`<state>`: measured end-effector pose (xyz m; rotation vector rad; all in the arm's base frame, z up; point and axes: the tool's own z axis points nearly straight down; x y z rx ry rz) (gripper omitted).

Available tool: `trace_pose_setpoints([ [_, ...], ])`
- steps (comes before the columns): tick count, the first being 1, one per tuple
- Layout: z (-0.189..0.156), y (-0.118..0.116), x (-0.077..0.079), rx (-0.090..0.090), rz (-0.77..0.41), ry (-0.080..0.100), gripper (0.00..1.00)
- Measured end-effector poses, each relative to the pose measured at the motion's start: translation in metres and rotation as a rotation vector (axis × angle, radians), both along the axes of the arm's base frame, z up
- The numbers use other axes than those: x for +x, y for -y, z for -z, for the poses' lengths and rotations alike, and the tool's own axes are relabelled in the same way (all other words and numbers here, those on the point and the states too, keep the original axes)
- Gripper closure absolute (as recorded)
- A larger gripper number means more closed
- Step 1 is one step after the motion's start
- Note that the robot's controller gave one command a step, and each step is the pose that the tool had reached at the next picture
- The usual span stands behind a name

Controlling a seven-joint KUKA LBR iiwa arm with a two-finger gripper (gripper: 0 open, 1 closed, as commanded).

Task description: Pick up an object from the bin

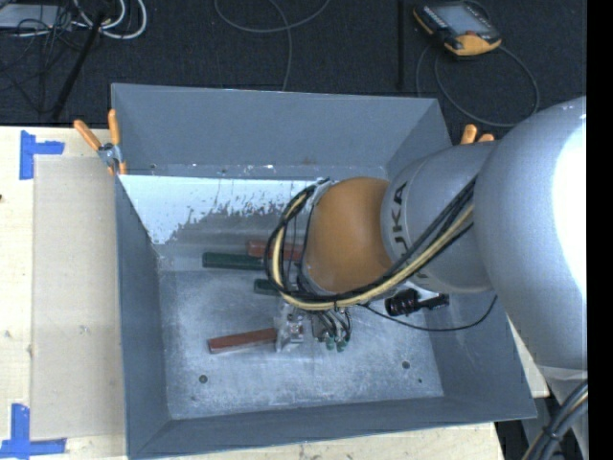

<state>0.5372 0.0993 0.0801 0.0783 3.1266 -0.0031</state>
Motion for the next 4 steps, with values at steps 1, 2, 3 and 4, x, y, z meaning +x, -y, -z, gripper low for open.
trace_pose_setpoints([
  [1,0.001,0.000,-0.001,0.000,0.001,-0.005,1.00],
  [2,-0.034,-0.010,-0.004,0.001,0.010,-0.017,1.00],
  [3,0.006,-0.040,-0.006,0.001,-0.089,-0.015,0.00],
  [4,0.005,-0.043,-0.003,0.004,-0.091,-0.006,1.00],
])
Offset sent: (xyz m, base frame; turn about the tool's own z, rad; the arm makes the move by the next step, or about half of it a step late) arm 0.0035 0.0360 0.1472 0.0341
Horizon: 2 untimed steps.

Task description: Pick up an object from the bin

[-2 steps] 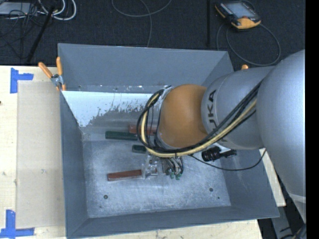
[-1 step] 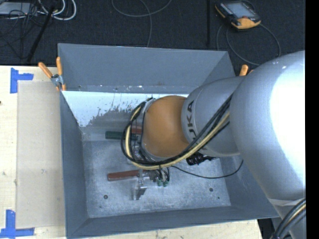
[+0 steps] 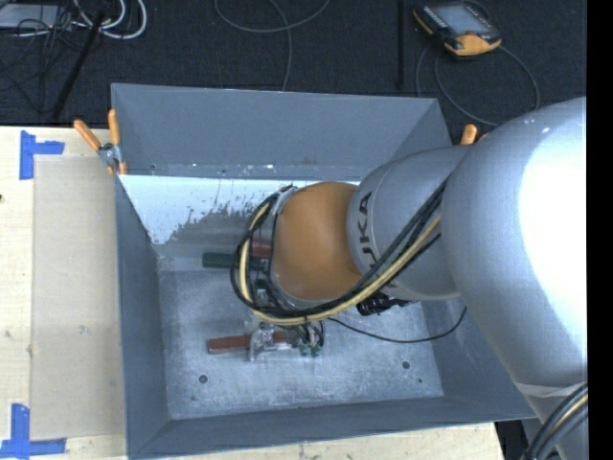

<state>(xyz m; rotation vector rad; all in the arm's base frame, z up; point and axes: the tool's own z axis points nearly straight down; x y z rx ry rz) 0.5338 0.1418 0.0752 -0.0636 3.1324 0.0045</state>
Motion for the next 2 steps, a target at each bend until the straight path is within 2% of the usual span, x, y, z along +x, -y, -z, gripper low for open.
trace_pose_setpoints([
  [1,0.000,0.000,0.000,0.000,0.000,0.000,1.00],
  [2,-0.176,-0.005,0.005,-0.002,-0.084,0.000,1.00],
])
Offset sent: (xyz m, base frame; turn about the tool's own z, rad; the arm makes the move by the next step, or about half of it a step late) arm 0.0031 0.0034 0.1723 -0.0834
